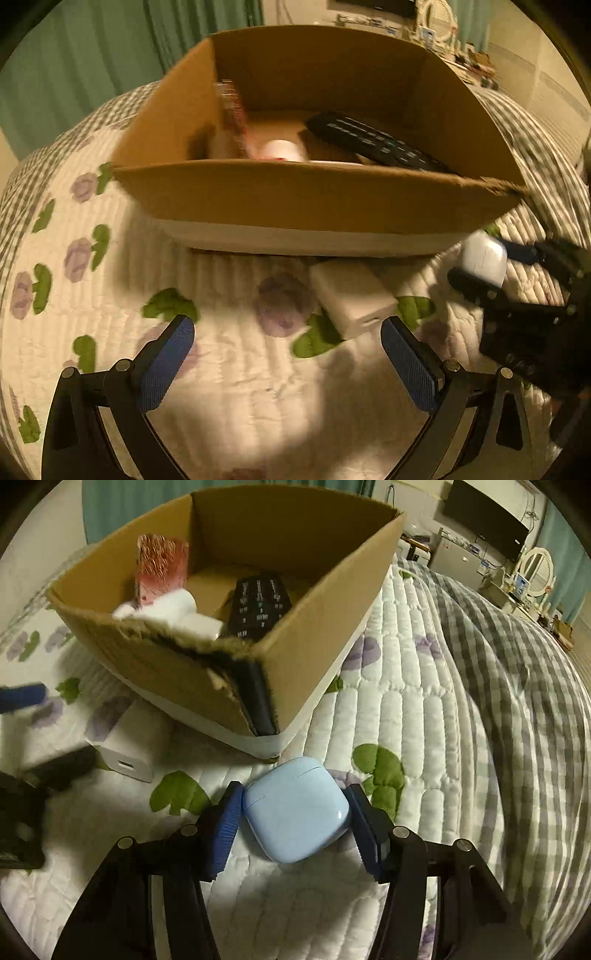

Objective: Organize rigid objects
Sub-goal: 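Grasp the light-blue earbud case with the right gripper while the left grasps the white charger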

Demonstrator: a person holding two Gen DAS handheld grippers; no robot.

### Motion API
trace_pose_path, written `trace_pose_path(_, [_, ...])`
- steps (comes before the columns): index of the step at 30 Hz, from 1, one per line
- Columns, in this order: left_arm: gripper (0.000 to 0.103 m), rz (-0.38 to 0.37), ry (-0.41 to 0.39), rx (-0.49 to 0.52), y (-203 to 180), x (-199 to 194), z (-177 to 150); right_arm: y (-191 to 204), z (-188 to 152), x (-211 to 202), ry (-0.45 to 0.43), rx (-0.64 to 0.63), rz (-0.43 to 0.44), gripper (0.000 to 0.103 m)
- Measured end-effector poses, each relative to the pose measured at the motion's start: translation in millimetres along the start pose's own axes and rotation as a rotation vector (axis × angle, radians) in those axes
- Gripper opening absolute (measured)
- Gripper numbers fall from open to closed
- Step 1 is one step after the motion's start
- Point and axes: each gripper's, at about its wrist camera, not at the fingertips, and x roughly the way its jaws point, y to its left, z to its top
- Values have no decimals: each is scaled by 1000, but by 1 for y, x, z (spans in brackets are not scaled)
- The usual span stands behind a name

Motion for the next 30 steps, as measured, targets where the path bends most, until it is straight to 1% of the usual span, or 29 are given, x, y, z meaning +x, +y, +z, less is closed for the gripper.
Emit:
trace_pose_path(2, [102,-5,2,29,-12,4,1,-7,3,-6,-16,5,-9,56])
trace_pose_path(6, [92,-16,-4,66,-31,11,4,-28,10,-15,-32,62,-10,56])
trace_pose_path(7, [88,-17,1,67,-33,14,5,-32,11,-17,-35,70,-12,56])
trace_pose_path(8, [86,-18,9,63,-35,18,6,-35,12,-18,-42,75,-17,56])
trace_pose_path(10, [74,-24,24,50,-37,27,9,-38,14,-19,-47,80,-16,56])
trace_pose_path(11, [71,-23,31,44,-37,31,11,-40,14,-19,-48,81,-14,56])
trace_pose_path(12, [65,-11,36,42,-38,35,12,-40,16,-19,-48,84,-12,56])
trace_pose_path(13, [56,-7,35,43,-38,37,12,-40,16,-18,-46,85,-9,56])
trace_pose_path(17, [51,-27,34,41,-37,33,12,-37,15,-16,-39,82,2,56])
trace_pose_path(20, [48,-48,33,39,-30,22,8,-35,13,-17,-36,77,1,56])
trace_pose_path(23, [46,-66,32,26,-24,3,-1,-32,9,-23,-30,75,-6,56])
trace_pose_path(25, [42,-70,22,25,-21,-11,-5,-31,12,-30,-28,73,-11,56])
trace_pose_path(28, [42,-88,5,39,-20,-37,-10,-28,17,-48,-35,71,-17,56])
trace_pose_path(30, [42,-100,-20,55,-25,-59,-13,-23,18,-64,-49,58,-28,56])
